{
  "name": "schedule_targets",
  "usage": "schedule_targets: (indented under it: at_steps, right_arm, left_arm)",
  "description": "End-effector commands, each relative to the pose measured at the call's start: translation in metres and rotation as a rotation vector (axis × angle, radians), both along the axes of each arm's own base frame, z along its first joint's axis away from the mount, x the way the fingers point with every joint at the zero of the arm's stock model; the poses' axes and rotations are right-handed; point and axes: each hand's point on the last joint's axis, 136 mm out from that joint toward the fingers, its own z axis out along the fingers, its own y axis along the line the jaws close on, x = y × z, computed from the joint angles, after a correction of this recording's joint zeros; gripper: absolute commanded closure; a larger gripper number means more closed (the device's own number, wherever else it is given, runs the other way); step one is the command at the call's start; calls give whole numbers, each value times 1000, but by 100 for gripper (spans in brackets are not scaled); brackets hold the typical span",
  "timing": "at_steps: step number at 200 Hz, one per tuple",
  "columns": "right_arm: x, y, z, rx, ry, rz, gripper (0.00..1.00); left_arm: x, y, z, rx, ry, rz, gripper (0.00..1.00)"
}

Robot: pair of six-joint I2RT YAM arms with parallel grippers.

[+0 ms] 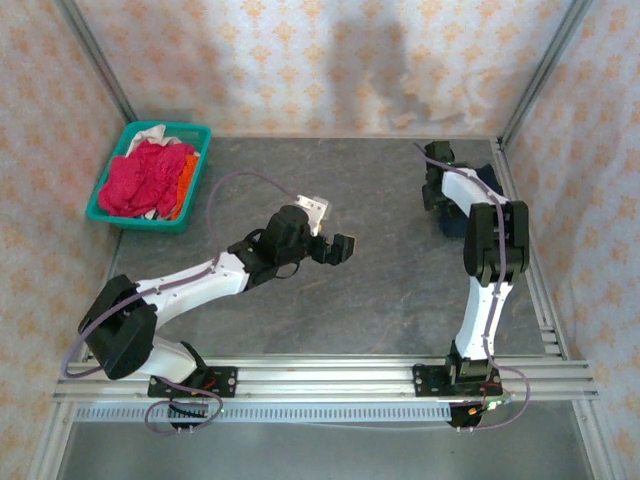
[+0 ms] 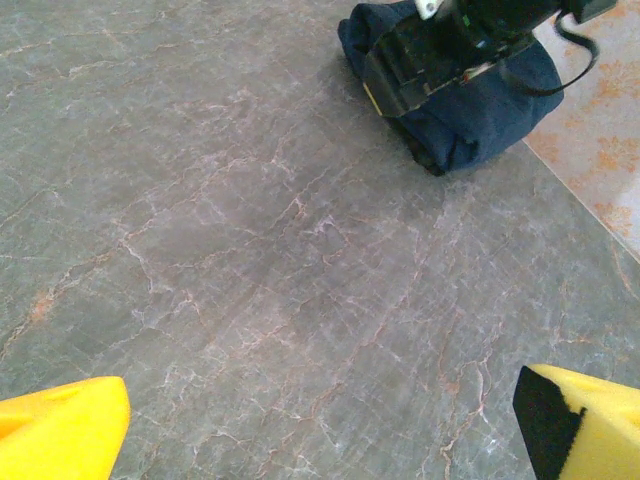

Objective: Fold and stack the t-shirts

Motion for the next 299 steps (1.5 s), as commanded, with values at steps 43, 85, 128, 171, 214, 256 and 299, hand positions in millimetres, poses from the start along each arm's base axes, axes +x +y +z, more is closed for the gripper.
schedule_targets:
  at_steps: [43, 85, 128, 171, 214, 256, 299]
  right_arm:
    - [1, -13, 4, -87, 27, -18, 75]
    - [-1, -22, 42, -124, -60, -43, 100]
    - [-4, -39, 64, -165, -94, -83, 100]
    - [-4, -48, 34, -153, -35, -109, 100]
    - [1, -31, 1, -34, -2, -98, 99]
    - [-3, -18, 3, 67, -25, -103, 41]
    - [-11, -19, 59, 166, -205, -157, 10]
  left_arm:
    - [-1, 6, 16, -10, -65, 16, 0]
    - [-1, 8, 16, -9, -68, 18, 0]
    - [-2, 10, 18, -10, -77, 23, 0]
    - [-2, 10, 18, -9, -77, 23, 0]
    - [-2, 11, 16, -3, -74, 25, 0]
    - [-3, 14, 16, -2, -76, 32, 0]
    - [-4, 13, 19, -5, -85, 27, 0]
